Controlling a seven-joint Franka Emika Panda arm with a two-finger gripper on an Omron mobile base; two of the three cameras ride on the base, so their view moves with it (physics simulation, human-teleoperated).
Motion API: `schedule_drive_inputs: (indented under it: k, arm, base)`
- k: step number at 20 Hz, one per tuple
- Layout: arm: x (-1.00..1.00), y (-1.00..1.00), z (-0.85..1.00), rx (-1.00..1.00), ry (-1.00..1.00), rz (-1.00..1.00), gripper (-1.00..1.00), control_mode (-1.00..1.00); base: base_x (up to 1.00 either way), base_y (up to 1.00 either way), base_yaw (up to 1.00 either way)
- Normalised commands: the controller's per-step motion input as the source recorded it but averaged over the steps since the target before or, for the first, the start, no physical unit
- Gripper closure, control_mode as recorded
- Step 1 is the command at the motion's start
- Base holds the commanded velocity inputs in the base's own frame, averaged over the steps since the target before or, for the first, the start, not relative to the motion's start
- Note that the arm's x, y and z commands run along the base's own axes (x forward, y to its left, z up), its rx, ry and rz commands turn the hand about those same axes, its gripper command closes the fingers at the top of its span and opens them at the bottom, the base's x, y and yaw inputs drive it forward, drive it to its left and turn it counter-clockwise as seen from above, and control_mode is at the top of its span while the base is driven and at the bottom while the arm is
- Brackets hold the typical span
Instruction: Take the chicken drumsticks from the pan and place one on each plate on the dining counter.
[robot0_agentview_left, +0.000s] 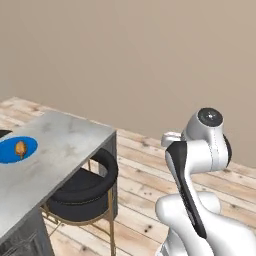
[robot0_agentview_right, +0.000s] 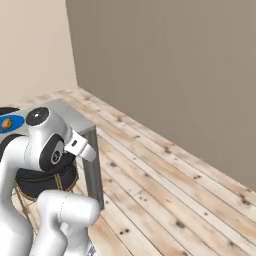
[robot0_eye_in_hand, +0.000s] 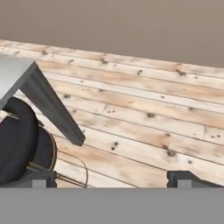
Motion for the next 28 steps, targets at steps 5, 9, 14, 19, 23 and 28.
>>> schedule_drive_inputs:
  k: [5,9,14,19,23,28]
  arm:
    - [0.0,0.0,0.0,0.0,0.0,0.0,-1.0,1.0]
    - [0.0,0.0,0.0,0.0,0.0,0.0,-1.0,1.0]
    - [0.0,0.0,0.0,0.0,0.0,0.0,-1.0,1.0]
    - [0.0,0.0,0.0,0.0,0.0,0.0,-1.0,1.0]
    - [0.0,0.0,0.0,0.0,0.0,0.0,-1.0,1.0]
    - [0.0,0.0,0.0,0.0,0.0,0.0,-1.0,1.0]
  base:
    - [-0.29,0.0,-0.68]
    - [-0.29,0.0,-0.68]
    - [-0.32,0.0,-0.67]
    - [-0.34,0.0,-0.67]
    - [-0.39,0.0,-0.65]
    - [-0.33,0.0,-0.64]
